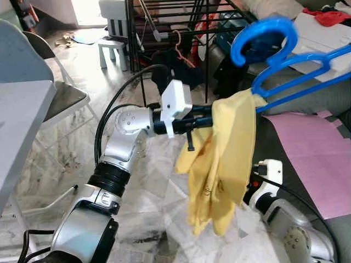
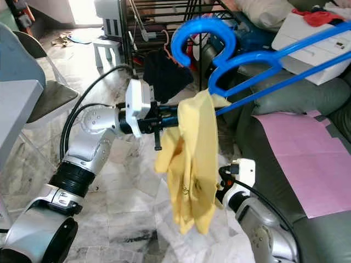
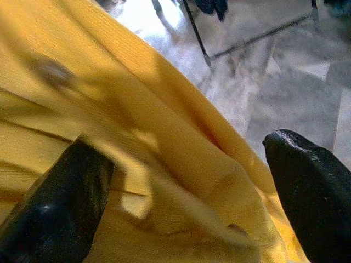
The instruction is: Hang hanger
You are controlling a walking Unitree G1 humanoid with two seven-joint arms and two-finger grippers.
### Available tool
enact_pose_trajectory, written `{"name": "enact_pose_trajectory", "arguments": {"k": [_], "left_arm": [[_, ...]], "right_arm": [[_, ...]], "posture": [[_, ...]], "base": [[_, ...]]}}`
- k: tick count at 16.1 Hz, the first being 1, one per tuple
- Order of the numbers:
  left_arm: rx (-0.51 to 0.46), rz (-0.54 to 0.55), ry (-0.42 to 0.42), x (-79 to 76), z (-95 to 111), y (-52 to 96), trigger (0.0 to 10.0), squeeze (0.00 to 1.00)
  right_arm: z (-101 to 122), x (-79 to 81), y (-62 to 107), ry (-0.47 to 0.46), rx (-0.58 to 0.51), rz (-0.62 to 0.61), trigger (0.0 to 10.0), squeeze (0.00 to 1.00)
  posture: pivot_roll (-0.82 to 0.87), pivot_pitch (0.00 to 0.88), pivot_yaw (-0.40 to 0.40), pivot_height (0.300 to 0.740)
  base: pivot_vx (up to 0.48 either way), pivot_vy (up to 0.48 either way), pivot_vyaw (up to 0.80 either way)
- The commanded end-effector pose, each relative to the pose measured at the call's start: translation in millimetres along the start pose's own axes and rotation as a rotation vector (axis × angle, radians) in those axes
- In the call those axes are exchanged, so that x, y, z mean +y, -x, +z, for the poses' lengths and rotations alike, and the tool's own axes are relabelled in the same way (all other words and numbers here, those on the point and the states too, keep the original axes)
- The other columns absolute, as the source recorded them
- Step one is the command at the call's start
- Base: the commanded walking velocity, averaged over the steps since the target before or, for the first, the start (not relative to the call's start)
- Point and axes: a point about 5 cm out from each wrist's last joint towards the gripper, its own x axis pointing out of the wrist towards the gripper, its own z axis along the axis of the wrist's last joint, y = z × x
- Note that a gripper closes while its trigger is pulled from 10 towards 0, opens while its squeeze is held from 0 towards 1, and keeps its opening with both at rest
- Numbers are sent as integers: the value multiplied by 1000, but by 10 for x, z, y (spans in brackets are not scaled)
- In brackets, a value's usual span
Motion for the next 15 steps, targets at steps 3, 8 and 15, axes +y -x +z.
{"name": "enact_pose_trajectory", "arguments": {"k": [3,8,15], "left_arm": [[-122,-9,-35,61,369,-130,10000,0],[-51,34,-20,100,252,-19,10000,0],[311,119,156,-89,-651,557,10000,0]], "right_arm": [[-99,-174,-30,-133,23,-107,3804,0],[-58,-471,174,-184,-10,-262,0,0],[793,-777,689,-73,-296,-420,0,0]], "posture": [[65,0,-42,740],[61,0,-44,740],[22,0,-31,740]], "base": [[0,0,0],[0,0,0],[0,0,0]]}}
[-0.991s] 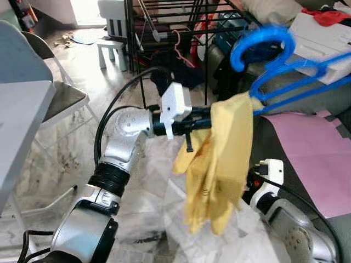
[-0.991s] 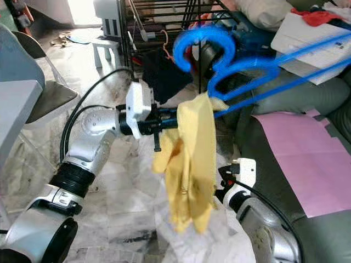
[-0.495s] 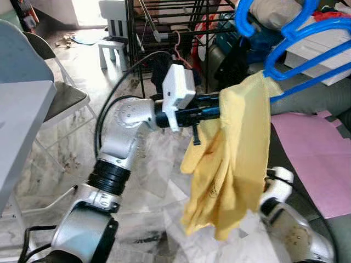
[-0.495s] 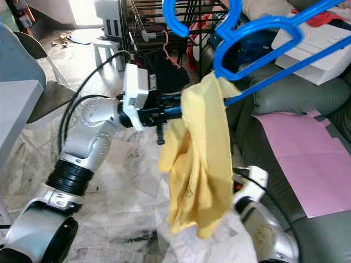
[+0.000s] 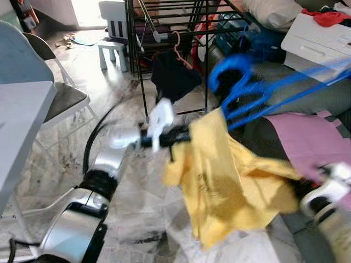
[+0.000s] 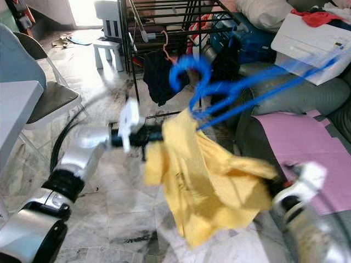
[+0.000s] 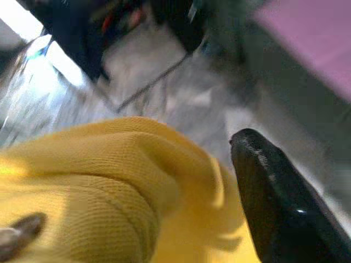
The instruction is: Hang hanger
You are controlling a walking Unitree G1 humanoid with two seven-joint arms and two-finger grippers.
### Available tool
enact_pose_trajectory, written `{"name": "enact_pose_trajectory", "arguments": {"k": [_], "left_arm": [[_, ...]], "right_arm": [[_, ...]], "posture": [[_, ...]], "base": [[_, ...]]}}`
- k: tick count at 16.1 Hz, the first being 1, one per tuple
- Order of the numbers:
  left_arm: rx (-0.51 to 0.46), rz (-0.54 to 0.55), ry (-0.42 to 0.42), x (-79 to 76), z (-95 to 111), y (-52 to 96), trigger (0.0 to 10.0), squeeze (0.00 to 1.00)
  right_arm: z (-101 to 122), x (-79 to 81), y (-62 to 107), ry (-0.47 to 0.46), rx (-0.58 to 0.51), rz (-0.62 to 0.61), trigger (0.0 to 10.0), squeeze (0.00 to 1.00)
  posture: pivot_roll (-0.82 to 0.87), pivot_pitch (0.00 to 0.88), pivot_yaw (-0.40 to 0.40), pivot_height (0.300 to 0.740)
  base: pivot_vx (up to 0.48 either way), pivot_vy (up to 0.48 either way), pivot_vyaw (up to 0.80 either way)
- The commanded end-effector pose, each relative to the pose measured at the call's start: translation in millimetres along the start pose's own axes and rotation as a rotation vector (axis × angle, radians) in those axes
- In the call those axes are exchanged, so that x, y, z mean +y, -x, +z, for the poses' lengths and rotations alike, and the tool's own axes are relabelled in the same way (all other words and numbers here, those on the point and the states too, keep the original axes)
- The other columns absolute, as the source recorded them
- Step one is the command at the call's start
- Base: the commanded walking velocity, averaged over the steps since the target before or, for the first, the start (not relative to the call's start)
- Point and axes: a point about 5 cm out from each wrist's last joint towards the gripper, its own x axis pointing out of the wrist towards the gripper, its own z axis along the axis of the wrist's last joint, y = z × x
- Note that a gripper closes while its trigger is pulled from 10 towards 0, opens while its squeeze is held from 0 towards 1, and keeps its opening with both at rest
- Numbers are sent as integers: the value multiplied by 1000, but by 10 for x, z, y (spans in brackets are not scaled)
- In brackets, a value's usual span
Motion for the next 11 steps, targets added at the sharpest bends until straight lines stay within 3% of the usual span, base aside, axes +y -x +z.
{"name": "enact_pose_trajectory", "arguments": {"k": [1,3,6,8,11], "left_arm": [[20,17,-19,34,-13,48,10000,0],[47,3,37,20,-107,96,10000,0],[40,-43,108,4,-146,117,10000,0],[43,-117,203,-33,-174,151,10000,0],[109,-269,266,-146,-263,228,10000,0]], "right_arm": [[301,-33,16,5,-125,-51,0,0],[533,-34,0,-4,-207,-96,0,0],[643,-112,-34,-22,-237,-172,0,0],[685,-209,-55,-32,-242,-232,0,0],[835,-254,-80,-33,-276,-249,0,0]], "posture": [[22,0,-31,740],[17,0,-30,740],[15,0,-33,740],[18,0,-35,740],[19,0,-36,740]], "base": [[0,0,0],[0,0,0],[0,0,0],[0,0,0],[0,0,0]]}}
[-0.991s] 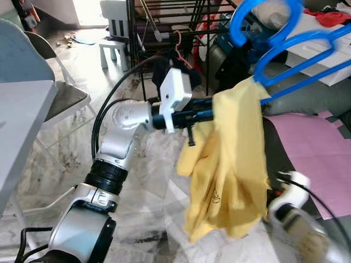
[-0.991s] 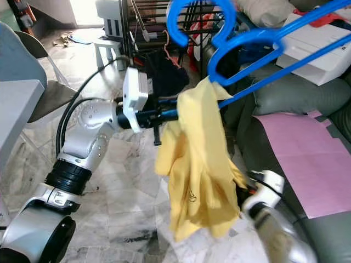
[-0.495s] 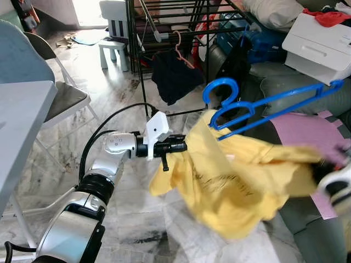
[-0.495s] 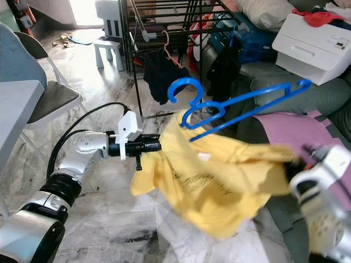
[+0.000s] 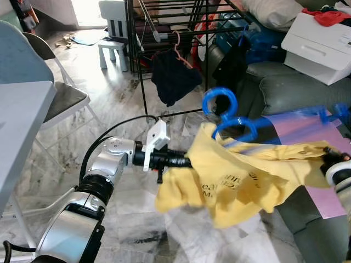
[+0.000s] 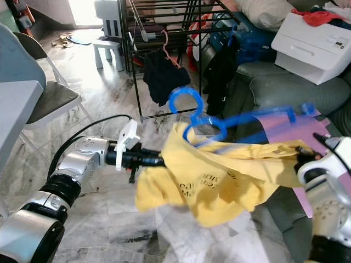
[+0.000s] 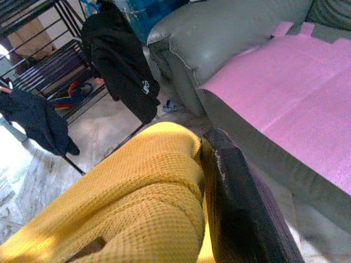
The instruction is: Hang hanger
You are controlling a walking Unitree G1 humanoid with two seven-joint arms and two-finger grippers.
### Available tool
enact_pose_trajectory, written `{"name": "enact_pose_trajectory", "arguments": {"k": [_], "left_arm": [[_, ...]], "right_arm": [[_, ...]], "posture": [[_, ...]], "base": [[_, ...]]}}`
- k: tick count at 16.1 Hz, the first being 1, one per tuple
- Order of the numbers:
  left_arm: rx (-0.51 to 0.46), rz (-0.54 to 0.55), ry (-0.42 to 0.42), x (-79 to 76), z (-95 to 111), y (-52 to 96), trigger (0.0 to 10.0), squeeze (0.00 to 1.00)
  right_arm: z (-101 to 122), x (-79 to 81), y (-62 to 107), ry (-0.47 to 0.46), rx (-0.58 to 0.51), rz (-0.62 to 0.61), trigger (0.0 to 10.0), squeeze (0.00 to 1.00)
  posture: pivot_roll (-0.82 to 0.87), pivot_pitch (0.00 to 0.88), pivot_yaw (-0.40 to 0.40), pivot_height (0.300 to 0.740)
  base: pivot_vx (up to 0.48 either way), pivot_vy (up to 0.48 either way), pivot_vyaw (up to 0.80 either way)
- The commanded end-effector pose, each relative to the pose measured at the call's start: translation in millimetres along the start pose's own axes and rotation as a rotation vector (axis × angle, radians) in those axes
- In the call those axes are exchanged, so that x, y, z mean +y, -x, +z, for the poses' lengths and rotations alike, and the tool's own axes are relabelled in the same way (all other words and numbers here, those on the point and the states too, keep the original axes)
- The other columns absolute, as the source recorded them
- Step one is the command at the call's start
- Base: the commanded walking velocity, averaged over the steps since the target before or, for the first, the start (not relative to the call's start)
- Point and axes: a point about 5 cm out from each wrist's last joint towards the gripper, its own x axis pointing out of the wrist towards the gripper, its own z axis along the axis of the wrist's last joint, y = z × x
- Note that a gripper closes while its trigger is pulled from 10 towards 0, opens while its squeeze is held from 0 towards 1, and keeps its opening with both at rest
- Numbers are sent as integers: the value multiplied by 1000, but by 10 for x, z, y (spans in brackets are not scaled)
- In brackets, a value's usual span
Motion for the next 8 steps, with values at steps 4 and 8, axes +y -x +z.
{"name": "enact_pose_trajectory", "arguments": {"k": [4,8], "left_arm": [[158,-80,29,-93,-220,165,10000,0],[256,-61,-2,-95,-337,191,10000,0]], "right_arm": [[428,-174,20,18,-144,-69,0,0],[514,-143,47,46,-164,-40,0,0]], "posture": [[12,0,-33,740],[3,0,-27,740]], "base": [[0,0,0],[0,0,0]]}}
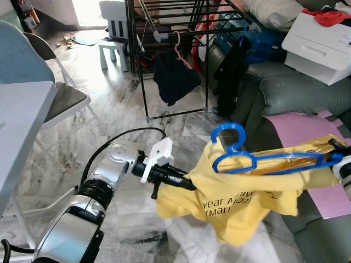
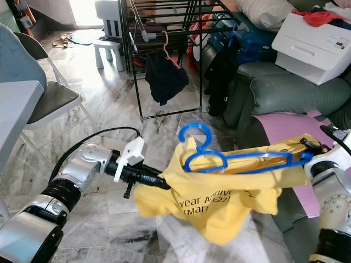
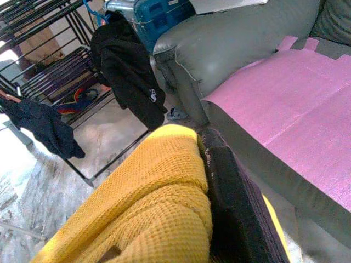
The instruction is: Hang hanger
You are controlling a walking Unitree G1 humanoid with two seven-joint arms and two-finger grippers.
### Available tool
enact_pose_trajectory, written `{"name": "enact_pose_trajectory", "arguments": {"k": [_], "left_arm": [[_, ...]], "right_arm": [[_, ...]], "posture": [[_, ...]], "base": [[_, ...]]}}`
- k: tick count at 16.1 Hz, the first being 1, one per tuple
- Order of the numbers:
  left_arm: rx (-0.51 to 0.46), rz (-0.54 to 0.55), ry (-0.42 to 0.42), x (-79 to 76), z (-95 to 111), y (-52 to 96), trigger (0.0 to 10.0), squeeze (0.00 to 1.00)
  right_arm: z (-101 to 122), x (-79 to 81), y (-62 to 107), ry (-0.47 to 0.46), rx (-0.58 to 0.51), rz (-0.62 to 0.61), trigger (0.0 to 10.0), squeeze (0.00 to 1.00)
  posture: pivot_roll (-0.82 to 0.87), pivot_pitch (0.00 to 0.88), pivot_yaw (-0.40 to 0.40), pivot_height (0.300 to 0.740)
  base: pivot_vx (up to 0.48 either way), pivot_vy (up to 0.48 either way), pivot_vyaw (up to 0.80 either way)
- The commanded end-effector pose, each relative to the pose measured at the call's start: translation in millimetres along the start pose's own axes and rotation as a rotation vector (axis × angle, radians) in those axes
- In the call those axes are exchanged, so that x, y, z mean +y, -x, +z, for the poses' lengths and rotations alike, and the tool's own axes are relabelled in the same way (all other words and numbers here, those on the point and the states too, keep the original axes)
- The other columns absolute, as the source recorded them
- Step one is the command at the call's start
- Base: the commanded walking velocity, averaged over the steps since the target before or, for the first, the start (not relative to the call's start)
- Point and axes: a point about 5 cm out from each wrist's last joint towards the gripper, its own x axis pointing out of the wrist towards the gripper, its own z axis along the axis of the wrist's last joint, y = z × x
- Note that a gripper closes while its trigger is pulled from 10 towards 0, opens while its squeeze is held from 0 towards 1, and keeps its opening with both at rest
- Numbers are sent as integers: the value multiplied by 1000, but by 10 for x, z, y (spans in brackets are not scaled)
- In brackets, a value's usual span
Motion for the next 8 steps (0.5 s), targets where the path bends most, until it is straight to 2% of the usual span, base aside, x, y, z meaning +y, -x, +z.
{"name": "enact_pose_trajectory", "arguments": {"k": [1,2,3,7,8], "left_arm": [[112,49,16,-11,-167,194,10000,0],[134,78,-12,0,-186,189,10000,0],[106,146,13,40,-188,175,10000,0],[142,298,11,113,-251,173,10000,0],[129,369,17,159,-238,173,10000,0]], "right_arm": [[389,-126,76,39,-138,-55,0,0],[400,-95,82,53,-138,-38,0,0],[401,-53,89,66,-137,-19,0,0],[376,61,108,116,-123,31,0,0],[355,96,114,136,-115,46,0,0]], "posture": [[1,0,-25,740],[2,0,-25,740],[1,0,-23,740],[-1,0,-21,740],[-4,0,-19,740]], "base": [[0,0,0],[0,0,0],[0,0,0],[0,0,0],[0,0,0]]}}
